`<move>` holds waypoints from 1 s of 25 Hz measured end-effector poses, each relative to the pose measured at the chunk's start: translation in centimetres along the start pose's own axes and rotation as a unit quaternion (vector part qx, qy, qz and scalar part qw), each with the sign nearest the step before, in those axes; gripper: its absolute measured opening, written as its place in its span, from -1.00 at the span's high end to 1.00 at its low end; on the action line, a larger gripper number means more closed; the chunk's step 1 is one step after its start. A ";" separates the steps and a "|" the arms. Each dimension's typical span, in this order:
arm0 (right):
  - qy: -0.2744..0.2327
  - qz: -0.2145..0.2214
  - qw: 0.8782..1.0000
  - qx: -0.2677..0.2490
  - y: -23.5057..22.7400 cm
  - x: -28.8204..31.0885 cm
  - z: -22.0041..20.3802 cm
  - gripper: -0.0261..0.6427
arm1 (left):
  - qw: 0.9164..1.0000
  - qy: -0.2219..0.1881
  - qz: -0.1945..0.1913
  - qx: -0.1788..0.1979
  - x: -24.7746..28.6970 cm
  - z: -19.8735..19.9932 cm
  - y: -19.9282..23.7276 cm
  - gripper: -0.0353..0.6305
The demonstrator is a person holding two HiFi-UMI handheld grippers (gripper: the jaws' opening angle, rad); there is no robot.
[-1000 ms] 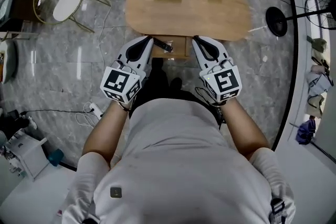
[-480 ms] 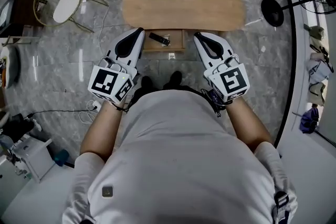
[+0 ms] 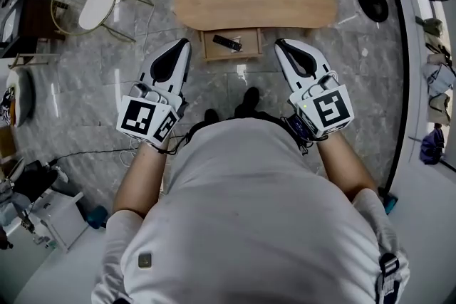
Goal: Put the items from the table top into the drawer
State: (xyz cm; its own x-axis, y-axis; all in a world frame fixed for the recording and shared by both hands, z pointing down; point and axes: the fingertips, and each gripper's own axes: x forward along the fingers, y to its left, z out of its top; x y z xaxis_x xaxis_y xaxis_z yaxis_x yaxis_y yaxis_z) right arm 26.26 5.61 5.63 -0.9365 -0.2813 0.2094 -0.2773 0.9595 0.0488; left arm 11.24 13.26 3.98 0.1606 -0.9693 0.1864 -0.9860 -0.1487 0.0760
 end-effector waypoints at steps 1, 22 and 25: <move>0.000 -0.002 1.000 -0.002 0.8 -0.1 0.1 0.84 | 1.000 -0.001 -0.003 -0.001 -0.7 -0.2 0.0 0.87; -0.046 -0.064 0.997 0.011 19.7 -1.6 4.5 0.84 | 0.996 -0.055 -0.052 0.037 -19.6 0.5 2.4 0.87; -0.049 -0.070 0.996 0.010 21.3 -1.8 4.9 0.84 | 0.996 -0.060 -0.056 0.034 -21.2 0.5 2.7 0.87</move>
State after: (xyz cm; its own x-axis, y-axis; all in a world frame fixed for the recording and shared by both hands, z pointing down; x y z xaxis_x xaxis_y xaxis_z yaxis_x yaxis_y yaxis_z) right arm 20.99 26.46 1.53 -0.9047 -0.4129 0.1050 -0.4098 0.9108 0.0504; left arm 5.21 33.28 -0.22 0.2662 -0.9619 0.0619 -0.9639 -0.2653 0.0221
